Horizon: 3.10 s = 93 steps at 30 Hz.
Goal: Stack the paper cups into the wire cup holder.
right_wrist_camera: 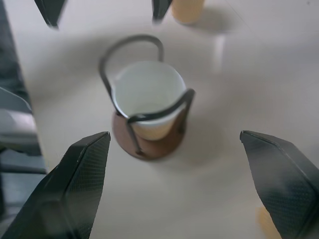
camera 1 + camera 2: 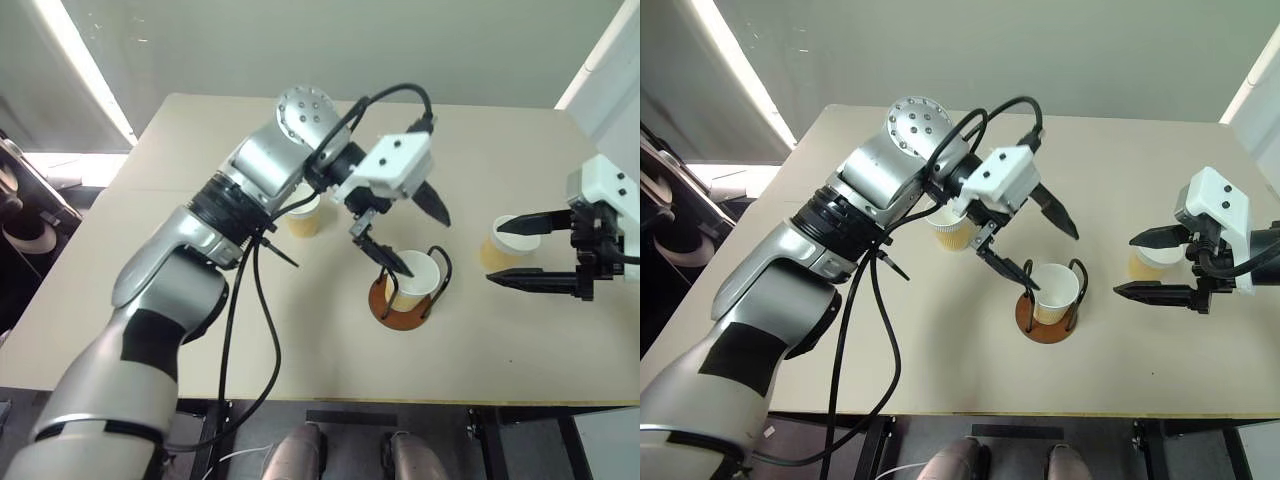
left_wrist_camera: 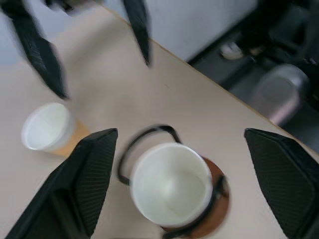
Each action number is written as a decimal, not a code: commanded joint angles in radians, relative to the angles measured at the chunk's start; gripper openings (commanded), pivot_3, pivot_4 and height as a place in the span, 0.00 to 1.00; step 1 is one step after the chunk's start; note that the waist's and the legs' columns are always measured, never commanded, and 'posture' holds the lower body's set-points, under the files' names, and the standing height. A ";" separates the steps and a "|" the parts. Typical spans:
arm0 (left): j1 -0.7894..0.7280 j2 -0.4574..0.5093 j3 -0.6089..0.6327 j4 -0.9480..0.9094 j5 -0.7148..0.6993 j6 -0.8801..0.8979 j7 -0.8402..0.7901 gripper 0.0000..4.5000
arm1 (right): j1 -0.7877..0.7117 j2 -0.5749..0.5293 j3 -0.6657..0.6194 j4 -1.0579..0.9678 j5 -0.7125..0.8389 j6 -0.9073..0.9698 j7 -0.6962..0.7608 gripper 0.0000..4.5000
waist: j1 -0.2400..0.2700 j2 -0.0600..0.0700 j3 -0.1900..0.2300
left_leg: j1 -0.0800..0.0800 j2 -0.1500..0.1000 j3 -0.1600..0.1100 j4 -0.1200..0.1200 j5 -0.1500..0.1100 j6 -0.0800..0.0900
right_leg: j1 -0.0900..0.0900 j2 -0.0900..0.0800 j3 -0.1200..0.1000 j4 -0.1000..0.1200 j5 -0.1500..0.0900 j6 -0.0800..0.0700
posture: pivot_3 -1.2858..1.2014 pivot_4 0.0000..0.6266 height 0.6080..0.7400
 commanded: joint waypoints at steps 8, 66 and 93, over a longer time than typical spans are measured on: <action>0.143 0.178 0.295 -0.226 -0.008 0.291 0.042 0.99 | -0.184 0.019 0.295 0.242 -0.350 -0.273 0.039 0.97 | -0.016 0.001 0.000 | 0.003 0.001 0.001 0.000 0.000 0.000 | 0.000 0.002 0.001 -0.001 0.000 0.000 | 0.52 0.24 1.00; 0.342 0.348 0.490 -0.343 0.129 0.419 0.173 1.00 | -0.717 0.200 0.526 -0.047 -0.467 -0.243 0.443 0.01 | -0.028 0.001 0.000 | 0.002 0.001 -0.001 -0.001 0.001 0.000 | -0.001 0.002 0.000 -0.004 -0.001 -0.003 | 0.52 0.24 1.00; 0.355 0.355 0.499 -0.366 0.132 0.425 0.172 1.00 | -0.664 0.287 0.611 -0.055 -0.588 -0.306 0.427 0.53 | -0.028 0.001 0.000 | 0.002 0.001 -0.001 -0.002 0.001 0.000 | -0.002 0.002 0.000 -0.004 -0.001 -0.003 | 0.52 0.24 1.00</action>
